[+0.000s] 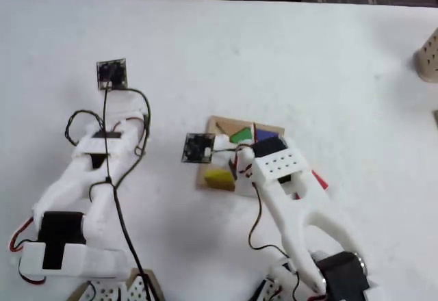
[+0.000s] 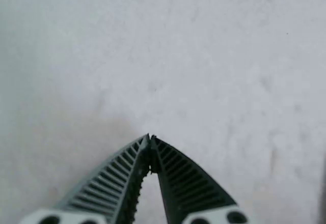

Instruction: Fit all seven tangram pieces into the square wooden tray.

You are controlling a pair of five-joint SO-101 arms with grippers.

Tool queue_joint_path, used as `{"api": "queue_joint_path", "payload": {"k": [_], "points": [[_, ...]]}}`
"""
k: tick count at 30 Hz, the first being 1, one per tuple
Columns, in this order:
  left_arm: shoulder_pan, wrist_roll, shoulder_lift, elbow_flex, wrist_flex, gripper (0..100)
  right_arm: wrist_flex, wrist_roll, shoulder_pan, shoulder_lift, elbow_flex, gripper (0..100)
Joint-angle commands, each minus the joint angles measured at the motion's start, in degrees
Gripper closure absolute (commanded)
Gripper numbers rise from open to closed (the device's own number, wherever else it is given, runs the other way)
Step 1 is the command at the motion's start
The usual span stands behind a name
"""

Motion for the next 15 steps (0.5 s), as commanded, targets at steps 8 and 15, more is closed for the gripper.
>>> {"api": "queue_joint_path", "payload": {"k": [8, 15], "points": [[-0.6, -0.5, -3.0, -0.4, -1.3, 98, 11.6, -7.4, 2.8, -14.0, -10.6, 82.1], [-0.6, -0.5, -3.0, -0.4, -1.3, 98, 21.3, -16.5, 9.1, -24.7, -9.1, 82.2]]}}
